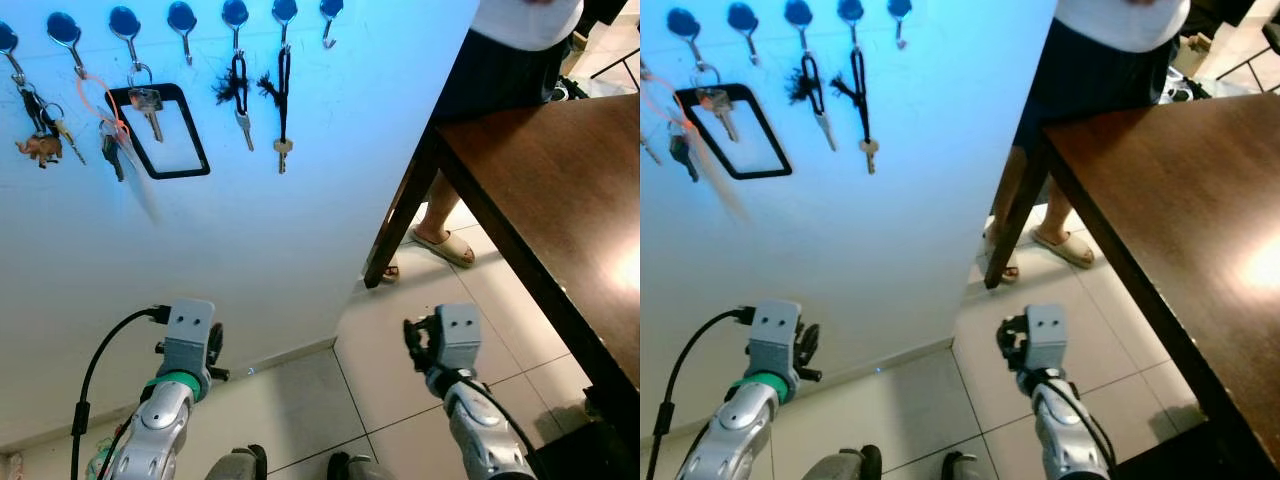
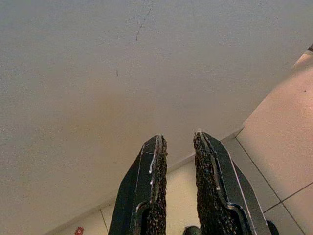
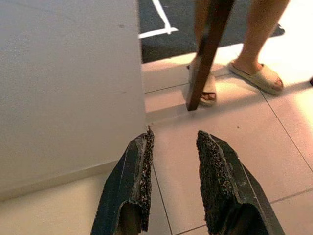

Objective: Hang keys on a hook

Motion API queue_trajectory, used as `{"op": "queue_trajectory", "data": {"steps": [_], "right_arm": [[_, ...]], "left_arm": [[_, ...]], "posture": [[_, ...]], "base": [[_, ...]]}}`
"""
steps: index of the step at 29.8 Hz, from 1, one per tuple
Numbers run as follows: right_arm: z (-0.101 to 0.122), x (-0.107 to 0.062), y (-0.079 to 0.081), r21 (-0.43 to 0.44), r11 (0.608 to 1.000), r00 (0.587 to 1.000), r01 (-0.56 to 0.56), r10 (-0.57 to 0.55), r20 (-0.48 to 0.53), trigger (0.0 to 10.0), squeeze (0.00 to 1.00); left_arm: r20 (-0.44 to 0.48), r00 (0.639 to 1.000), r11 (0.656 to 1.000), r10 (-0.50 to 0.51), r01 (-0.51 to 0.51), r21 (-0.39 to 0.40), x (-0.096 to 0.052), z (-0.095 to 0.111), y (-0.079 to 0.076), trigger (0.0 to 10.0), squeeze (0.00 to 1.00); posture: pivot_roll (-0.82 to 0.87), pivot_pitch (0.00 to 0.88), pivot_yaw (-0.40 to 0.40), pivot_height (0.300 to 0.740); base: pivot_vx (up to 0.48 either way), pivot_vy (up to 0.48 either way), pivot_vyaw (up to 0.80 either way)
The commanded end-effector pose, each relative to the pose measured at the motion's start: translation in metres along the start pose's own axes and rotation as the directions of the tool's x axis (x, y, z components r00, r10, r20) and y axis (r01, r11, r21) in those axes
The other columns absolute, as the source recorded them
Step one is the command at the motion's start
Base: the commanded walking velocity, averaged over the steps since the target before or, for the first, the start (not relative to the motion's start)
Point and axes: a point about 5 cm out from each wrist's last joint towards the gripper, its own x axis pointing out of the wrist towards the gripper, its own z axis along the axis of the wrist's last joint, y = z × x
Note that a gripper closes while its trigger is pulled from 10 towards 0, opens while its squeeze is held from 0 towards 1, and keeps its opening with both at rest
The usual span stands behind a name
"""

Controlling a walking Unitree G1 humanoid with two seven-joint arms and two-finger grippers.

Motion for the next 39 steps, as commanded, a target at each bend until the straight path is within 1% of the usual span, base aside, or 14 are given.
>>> {"op": "queue_trajectory", "data": {"steps": [1,4,7,13,16,21,24,28,30,31,32,34,36,39], "right_arm": [[-0.011,-0.004,0.005,0.014,1.0,1.0,-0.005,0.005,-0.03,10.0,0.0],[-0.011,-0.002,0.012,0.003,1.0,0.999,-0.027,0.027,-0.028,10.0,0.0],[0.002,0.003,0.021,-0.02,0.998,0.998,-0.058,0.059,0.039,10.0,0.0],[0.008,-0.001,0.013,0.017,1.0,0.996,-0.024,0.022,0.082,10.0,0.0],[-0.001,-0.008,0.008,0.054,0.999,0.999,0.003,-0.006,0.052,10.0,0.0],[0.003,-0.009,0.015,-0.004,0.999,0.996,-0.046,0.046,0.072,10.0,0.0],[0.025,-0.006,0.013,-0.08,0.996,0.984,-0.046,0.059,0.168,10.0,0.0],[0.028,-0.007,0.006,-0.031,0.999,0.982,-0.008,0.014,0.186,10.0,0.0],[0.018,-0.009,0.009,-0.047,0.998,0.988,-0.032,0.039,0.152,10.0,0.0],[0.0,-0.013,0.013,-0.081,0.994,0.994,-0.067,0.074,0.083,10.0,0.0],[0.0,-0.013,0.013,-0.081,0.994,0.994,-0.067,0.074,0.083,10.0,0.0],[-0.032,-0.022,0.012,-0.083,0.993,0.996,-0.079,0.075,-0.049,10.0,0.0],[-0.046,-0.028,0.007,-0.029,0.998,0.992,-0.05,0.046,-0.119,10.0,0.0],[-0.051,-0.03,0.006,-0.002,0.999,0.988,-0.044,0.043,-0.146,10.0,0.0]], "left_arm": [[-0.039,0.999,1.0,0.018,-0.018,0.0,-0.002,-0.013,0.007,10.0,0.0],[-0.035,0.999,0.999,0.036,-0.036,0.0,0.0,-0.013,0.012,10.0,0.0],[-0.01,0.999,0.999,0.033,-0.033,-0.034,0.008,-0.005,0.013,10.0,0.0],[-0.005,1.0,0.999,-0.002,0.002,-0.038,0.011,-0.001,0.008,10.0,0.0],[-0.097,0.991,0.996,-0.087,0.089,0.015,0.012,-0.017,-0.007,10.0,0.0],[-0.134,0.989,0.997,-0.069,0.071,0.015,0.015,-0.024,-0.015,10.0,0.0],[-0.068,0.994,0.996,-0.084,0.084,-0.002,0.02,-0.01,-0.024,10.0,0.0],[-0.012,0.998,0.998,-0.065,0.065,0.006,0.019,-0.004,-0.016,10.0,0.0],[0.006,0.998,0.998,-0.059,0.059,0.0,0.014,-0.006,-0.009,10.0,0.0],[0.007,0.998,0.998,-0.061,0.062,-0.019,0.005,-0.015,-0.003,10.0,0.0],[0.007,0.998,0.998,-0.061,0.062,-0.019,0.005,-0.015,-0.003,10.0,0.0],[-0.034,0.997,0.997,-0.071,0.069,-0.042,-0.011,-0.034,0.005,10.0,0.0],[-0.125,0.989,0.996,-0.077,0.069,-0.062,-0.019,-0.05,0.006,10.0,0.0],[-0.145,0.987,0.996,-0.076,0.081,0.029,-0.023,-0.056,0.006,10.0,0.0]], "posture": [[0.04,0.093,0.043,0.74],[0.05,0.089,0.049,0.74],[0.03,0.116,0.059,0.74],[0.02,0.168,0.074,0.74],[0.01,0.173,0.054,0.74],[-0.02,0.178,0.065,0.74],[-0.05,0.178,0.083,0.74],[-0.04,0.147,0.08,0.74],[-0.03,0.124,0.074,0.74],[-0.02,0.112,0.066,0.74],[-0.02,0.112,0.066,0.74],[0.02,0.105,0.058,0.74],[0.04,0.103,0.055,0.74],[0.05,0.105,0.05,0.74]], "base": [[0.0,0.0,0.0],[0.0,0.0,0.0],[0.0,0.0,0.0],[0.0,0.0,0.0],[0.0,0.0,0.0],[0.0,0.0,0.0],[0.0,0.0,0.0],[0.0,0.0,0.0],[0.0,0.0,0.0],[0.0,0.0,0.0],[0.0,0.0,0.0],[0.0,0.0,0.0],[0.0,0.0,0.0],[0.0,0.0,0.0]]}}
